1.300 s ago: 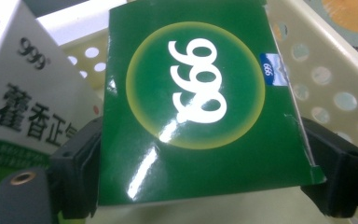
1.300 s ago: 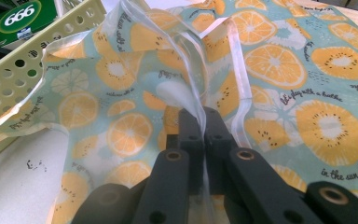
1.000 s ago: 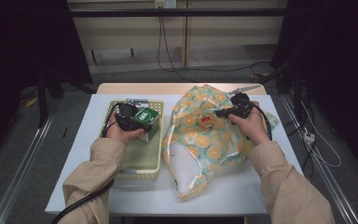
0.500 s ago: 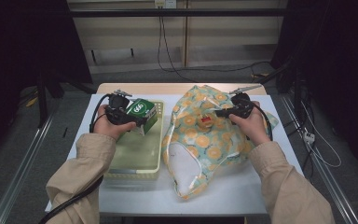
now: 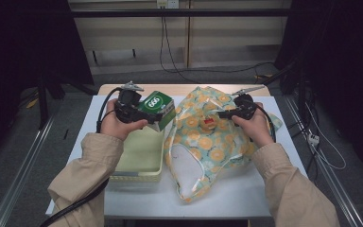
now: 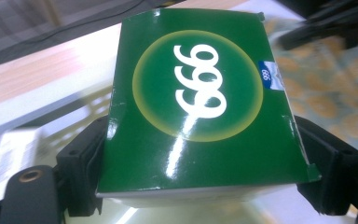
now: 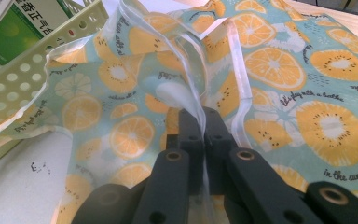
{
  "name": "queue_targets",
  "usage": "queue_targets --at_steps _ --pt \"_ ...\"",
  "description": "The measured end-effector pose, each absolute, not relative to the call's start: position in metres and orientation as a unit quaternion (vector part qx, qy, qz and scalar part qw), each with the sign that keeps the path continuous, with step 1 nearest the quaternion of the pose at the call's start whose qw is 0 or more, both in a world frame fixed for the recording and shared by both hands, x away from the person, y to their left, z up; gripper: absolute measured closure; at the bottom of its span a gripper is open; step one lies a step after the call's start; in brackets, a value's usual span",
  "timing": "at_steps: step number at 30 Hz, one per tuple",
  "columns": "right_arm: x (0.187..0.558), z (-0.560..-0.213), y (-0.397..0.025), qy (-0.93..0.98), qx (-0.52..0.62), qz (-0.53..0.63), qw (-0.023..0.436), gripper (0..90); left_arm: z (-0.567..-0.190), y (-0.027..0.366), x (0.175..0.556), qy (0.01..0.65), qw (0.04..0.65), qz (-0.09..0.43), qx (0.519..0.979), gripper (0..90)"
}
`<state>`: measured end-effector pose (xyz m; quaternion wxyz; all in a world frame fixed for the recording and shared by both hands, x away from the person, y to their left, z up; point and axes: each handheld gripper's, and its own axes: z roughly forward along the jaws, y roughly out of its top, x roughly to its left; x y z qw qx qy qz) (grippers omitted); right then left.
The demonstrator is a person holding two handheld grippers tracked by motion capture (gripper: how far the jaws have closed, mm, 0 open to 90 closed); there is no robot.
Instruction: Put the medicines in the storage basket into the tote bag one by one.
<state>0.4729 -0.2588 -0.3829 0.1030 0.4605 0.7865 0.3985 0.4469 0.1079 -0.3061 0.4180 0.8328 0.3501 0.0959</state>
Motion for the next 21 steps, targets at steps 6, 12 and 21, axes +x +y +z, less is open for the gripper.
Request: queue_targets --at_steps 6,12,21 --pt "0.474 -0.381 -0.259 0.787 0.46 0.398 0.104 89.1 -0.307 0.071 0.432 0.307 0.427 0.079 0.847 16.5" --pt "0.473 -0.378 -0.261 0.786 0.459 0.4 0.105 89.2 -0.321 0.039 0.427 0.288 0.428 0.057 0.855 16.5" --pt "0.473 -0.375 -0.262 0.788 0.456 0.4 0.106 89.2 -0.35 -0.003 0.422 0.263 0.419 0.041 0.868 16.5"
